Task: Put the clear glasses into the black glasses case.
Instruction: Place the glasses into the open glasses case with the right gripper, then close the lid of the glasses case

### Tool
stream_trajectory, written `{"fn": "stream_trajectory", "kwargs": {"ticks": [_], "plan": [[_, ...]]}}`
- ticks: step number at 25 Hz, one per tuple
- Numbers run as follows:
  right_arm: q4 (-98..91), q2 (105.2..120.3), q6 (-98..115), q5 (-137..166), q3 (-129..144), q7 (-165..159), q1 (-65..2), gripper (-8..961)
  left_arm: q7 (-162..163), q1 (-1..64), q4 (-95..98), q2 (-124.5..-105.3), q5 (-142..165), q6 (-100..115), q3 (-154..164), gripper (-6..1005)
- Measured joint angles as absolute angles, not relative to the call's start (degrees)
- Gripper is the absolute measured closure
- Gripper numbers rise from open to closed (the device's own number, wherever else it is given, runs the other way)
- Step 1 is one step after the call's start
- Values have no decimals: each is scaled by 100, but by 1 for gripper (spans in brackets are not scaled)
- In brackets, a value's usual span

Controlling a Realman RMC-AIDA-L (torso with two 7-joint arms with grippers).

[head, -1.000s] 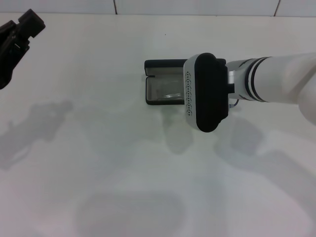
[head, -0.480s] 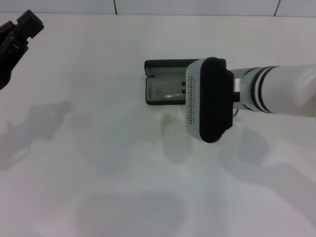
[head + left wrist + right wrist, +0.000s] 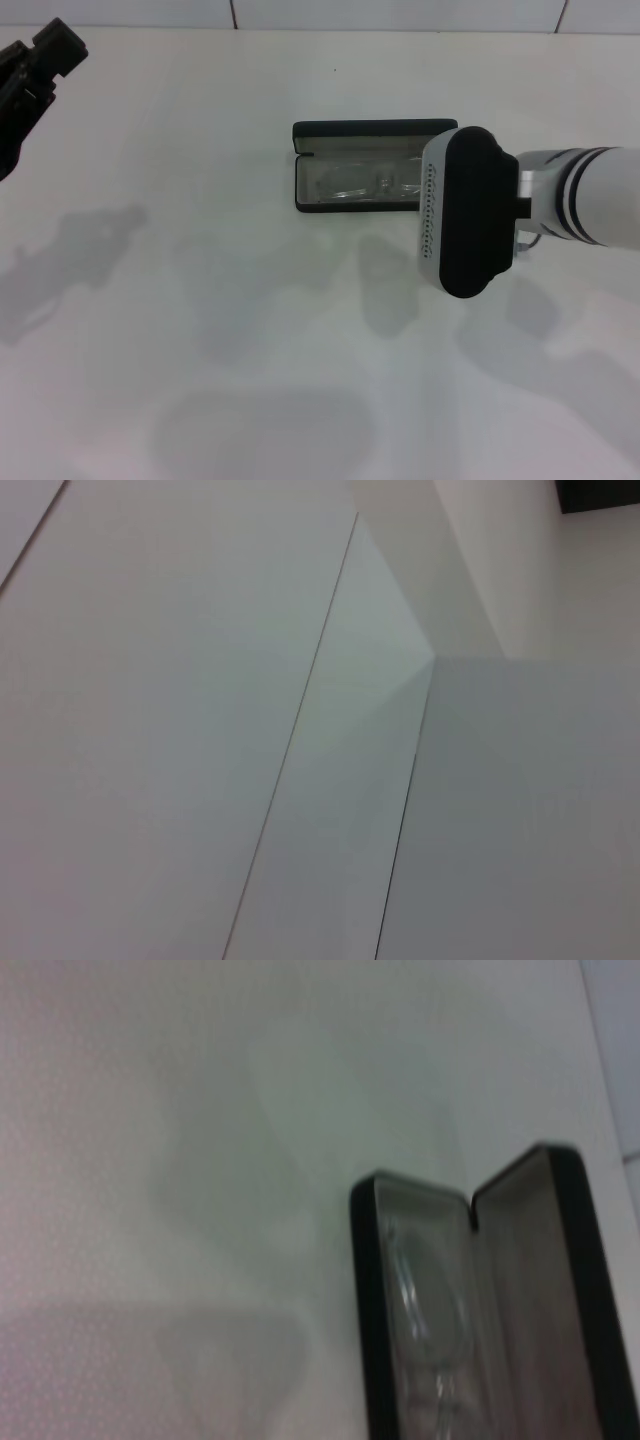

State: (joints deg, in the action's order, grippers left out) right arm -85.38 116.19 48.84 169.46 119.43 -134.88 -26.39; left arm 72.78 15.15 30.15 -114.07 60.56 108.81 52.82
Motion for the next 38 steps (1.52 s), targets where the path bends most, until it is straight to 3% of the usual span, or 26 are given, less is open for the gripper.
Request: {"fn": "stream_trajectory", "kwargs": {"ticks": [38], "plan": [[-7439,11619,4358,17084,11681,-13655,-3044,893,7277,1582,3015,-11436,5994,10845,5273,932]]}}
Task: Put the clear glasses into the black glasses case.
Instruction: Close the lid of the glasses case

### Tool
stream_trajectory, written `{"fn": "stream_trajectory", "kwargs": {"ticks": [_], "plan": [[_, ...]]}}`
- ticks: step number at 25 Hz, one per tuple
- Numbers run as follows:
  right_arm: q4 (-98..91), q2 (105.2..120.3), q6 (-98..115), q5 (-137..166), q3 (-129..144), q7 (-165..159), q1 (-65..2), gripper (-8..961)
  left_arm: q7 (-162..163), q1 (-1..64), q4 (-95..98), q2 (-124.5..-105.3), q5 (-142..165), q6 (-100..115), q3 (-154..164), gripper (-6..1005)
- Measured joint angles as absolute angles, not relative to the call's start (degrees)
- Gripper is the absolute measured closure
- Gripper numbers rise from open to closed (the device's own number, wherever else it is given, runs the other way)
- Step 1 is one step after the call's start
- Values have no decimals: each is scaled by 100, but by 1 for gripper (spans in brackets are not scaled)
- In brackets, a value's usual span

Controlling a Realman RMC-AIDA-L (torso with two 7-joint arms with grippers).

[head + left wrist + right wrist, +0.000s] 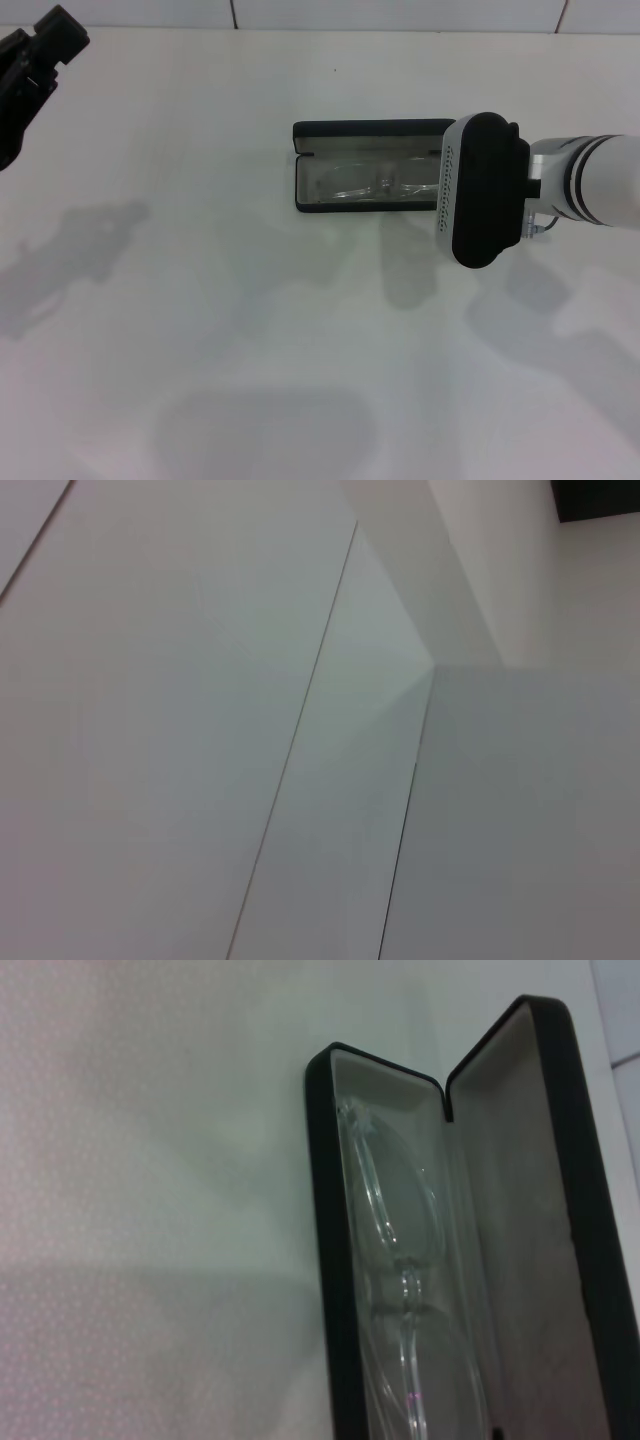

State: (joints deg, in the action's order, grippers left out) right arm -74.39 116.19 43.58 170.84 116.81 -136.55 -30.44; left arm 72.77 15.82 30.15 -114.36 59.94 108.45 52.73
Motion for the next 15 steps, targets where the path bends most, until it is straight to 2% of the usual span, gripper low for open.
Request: {"fn": "stream_trajectory", "kwargs": {"ticks": [15], "plan": [[-7351,11619,4119,17008,11847,-13659,-3050,892,7289,1564,3014,-11443,5993,10864,5273,933]]}}
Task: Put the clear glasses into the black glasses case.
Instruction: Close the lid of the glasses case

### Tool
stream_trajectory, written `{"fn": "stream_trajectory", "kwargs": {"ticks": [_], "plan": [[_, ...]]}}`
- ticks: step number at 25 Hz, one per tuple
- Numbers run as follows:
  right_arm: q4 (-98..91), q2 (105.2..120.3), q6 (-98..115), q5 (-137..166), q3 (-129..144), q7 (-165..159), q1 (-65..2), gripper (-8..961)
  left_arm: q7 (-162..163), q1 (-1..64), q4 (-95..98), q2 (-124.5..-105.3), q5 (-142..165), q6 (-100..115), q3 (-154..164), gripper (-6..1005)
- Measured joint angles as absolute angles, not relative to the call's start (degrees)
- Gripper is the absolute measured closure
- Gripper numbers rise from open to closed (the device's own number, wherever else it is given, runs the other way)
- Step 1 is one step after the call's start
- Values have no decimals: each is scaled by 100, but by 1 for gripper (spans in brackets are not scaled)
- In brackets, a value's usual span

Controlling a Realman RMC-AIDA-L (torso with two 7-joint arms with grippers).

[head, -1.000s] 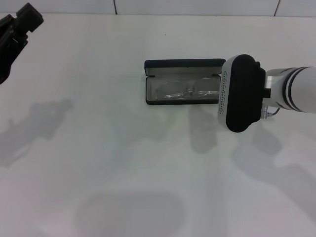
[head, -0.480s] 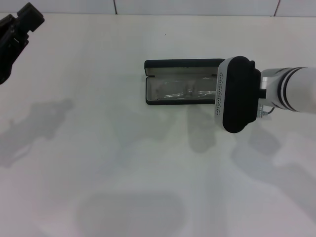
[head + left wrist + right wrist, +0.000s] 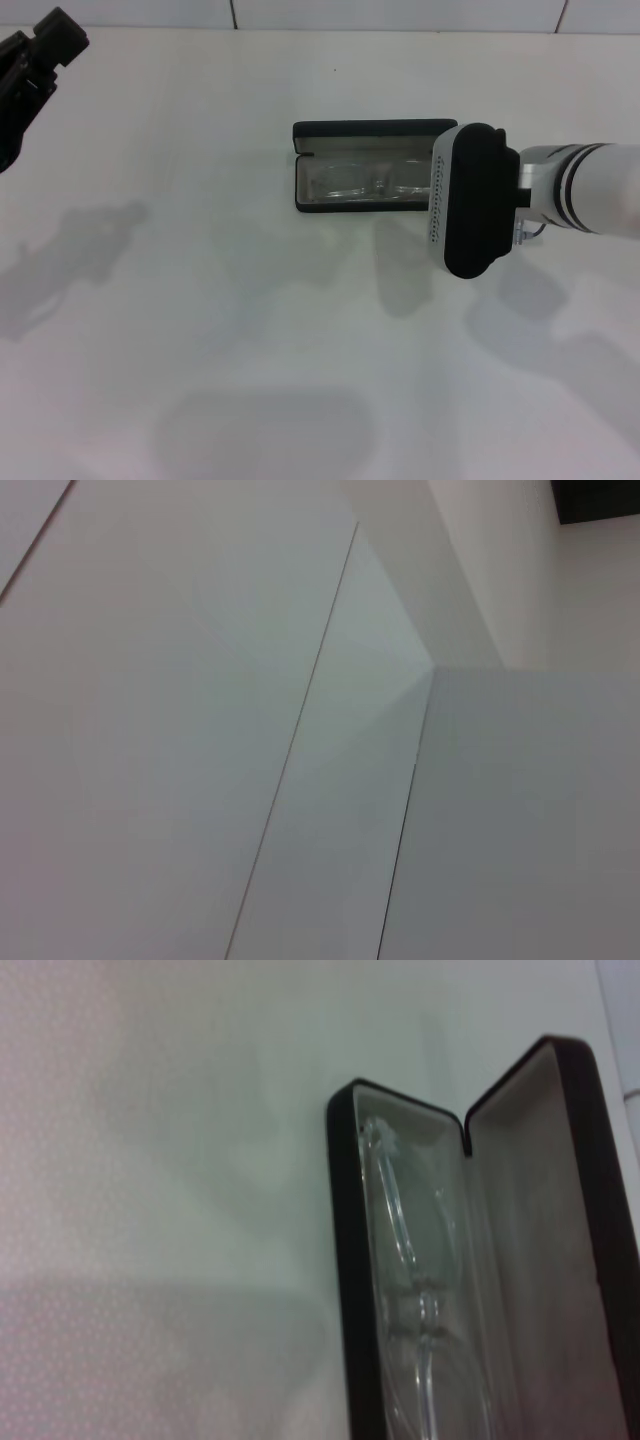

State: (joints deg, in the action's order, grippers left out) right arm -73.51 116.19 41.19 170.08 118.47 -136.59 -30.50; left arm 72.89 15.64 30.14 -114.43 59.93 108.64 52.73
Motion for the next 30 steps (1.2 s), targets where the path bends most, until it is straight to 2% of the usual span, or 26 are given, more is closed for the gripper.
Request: {"fn": "stream_trajectory", "kwargs": {"ticks": [30], "plan": [[-7478,11619,3918,16894,11985,-13644,-2979,893,7321,1487,3014,-11461,6030,11008,5273,931]]}}
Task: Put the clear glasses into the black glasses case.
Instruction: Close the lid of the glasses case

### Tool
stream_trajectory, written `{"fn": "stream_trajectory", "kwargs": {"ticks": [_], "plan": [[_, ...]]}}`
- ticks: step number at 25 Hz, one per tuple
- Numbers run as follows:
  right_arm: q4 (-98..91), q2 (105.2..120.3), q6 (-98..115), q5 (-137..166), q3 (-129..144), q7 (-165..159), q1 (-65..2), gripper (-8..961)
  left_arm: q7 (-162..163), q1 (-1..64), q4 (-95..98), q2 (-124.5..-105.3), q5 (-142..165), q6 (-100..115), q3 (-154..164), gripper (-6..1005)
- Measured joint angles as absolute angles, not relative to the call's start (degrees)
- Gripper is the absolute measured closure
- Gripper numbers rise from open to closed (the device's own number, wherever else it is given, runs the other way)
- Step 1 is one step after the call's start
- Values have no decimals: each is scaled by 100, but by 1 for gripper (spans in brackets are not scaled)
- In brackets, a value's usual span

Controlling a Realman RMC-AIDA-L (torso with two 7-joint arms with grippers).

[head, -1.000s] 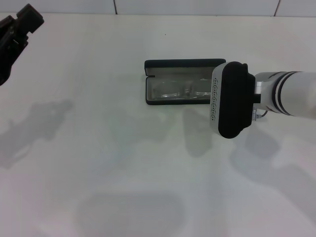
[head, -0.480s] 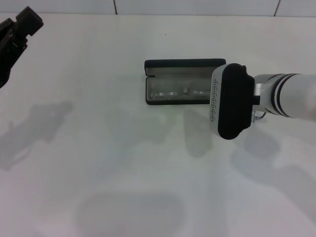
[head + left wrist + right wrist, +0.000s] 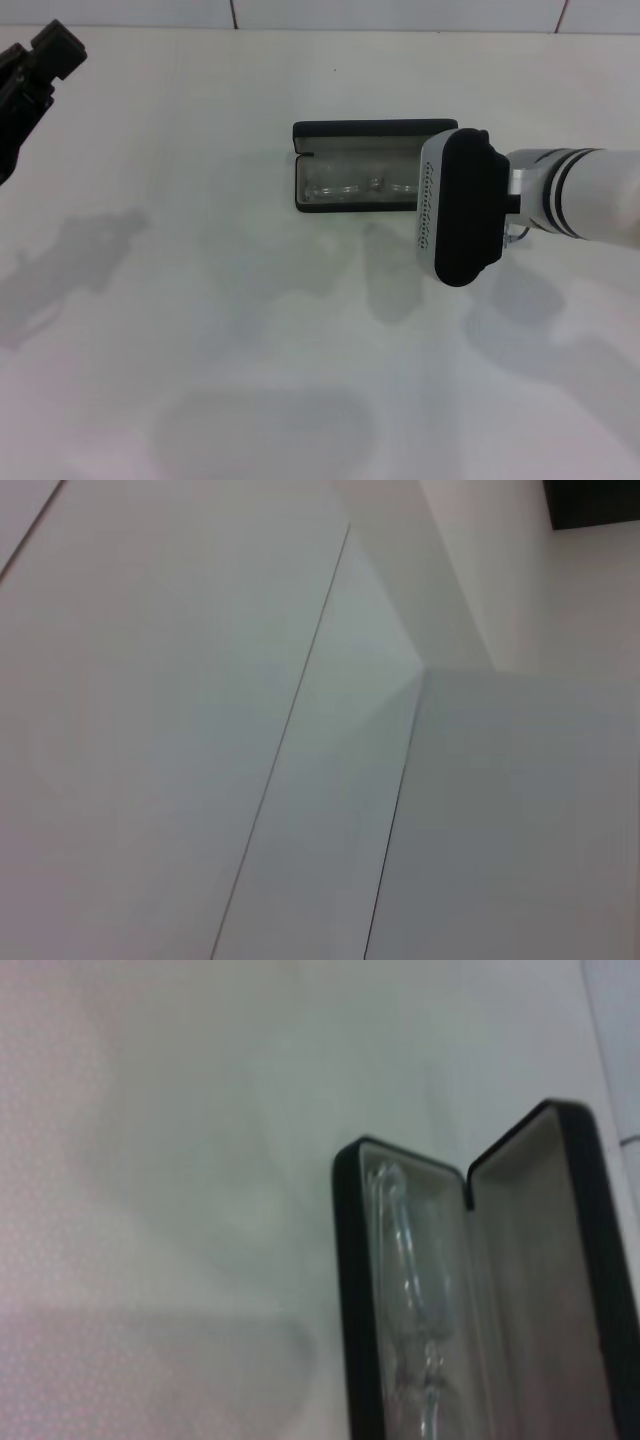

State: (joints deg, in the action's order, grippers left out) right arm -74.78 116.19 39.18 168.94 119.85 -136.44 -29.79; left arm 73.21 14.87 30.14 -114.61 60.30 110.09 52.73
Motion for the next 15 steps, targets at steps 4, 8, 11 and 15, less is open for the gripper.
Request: {"fn": "stream_trajectory", "kwargs": {"ticks": [4,8,11,15], "plan": [[-8242,11619,4242,16915,11990,-13630,-2620,893,7322,1500,3014,-11461,6049,11015,5279,930],[-9111,11604,4596,16674,11933,-13634,-2145,893,7321,1622,3044,-11459,6130,11008,5303,929],[-9740,11570,4898,16163,11690,-13624,-1781,892,7320,1719,3058,-11451,6213,10982,5291,929],[-10204,11522,5314,15015,11152,-13479,-1550,892,7287,1842,3059,-11391,6237,10909,5278,928]]}}
